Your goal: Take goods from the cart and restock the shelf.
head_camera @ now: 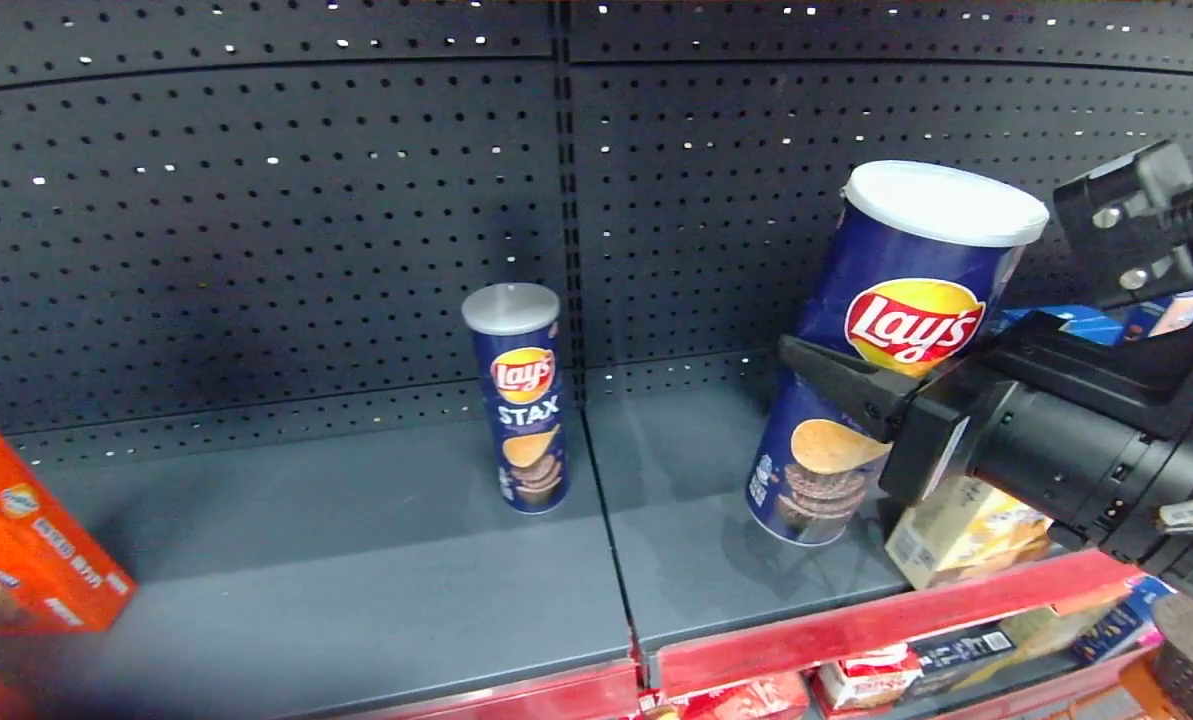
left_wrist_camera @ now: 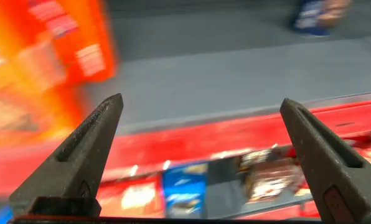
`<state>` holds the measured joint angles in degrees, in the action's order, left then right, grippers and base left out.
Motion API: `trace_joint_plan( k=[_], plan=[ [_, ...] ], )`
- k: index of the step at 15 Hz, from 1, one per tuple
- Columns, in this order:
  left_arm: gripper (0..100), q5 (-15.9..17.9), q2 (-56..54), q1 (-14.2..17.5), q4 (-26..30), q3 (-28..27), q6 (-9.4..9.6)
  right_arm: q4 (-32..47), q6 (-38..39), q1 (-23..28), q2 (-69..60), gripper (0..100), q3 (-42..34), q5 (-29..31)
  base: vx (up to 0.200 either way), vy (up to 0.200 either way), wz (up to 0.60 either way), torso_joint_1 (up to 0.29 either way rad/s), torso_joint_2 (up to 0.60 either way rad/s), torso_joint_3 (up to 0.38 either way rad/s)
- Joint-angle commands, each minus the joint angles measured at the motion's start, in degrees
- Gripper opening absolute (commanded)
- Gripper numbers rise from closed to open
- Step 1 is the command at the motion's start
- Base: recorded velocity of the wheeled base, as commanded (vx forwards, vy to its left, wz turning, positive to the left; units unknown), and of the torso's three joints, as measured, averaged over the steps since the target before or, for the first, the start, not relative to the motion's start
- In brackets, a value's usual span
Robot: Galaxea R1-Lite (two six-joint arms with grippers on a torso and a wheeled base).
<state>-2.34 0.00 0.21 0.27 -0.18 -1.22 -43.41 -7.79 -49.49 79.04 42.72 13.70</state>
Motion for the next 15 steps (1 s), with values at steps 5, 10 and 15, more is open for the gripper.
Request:
trace_joint_plan(
  k=[5,10,15],
  plan=[
    [100,-0.03,0.00,0.06,0.00,0.01,-0.01,-0.18,-0.56,3.53,-1.61,0,-2.11,-0.17,0.000,0.000,0.00,0.000,0.00,0.000],
    [100,-0.03,0.00,0.06,0.00,0.01,-0.01,5.79,2.96,6.43,-3.02,0,-4.31,-0.52,0.000,0.000,0.00,0.000,0.00,0.000],
    [100,-0.03,0.00,0.06,0.00,0.01,-0.01,5.00,2.78,6.25,-1.00,0,-2.20,-5.26,0.000,0.000,0.00,0.000,0.00,0.000]
  ],
)
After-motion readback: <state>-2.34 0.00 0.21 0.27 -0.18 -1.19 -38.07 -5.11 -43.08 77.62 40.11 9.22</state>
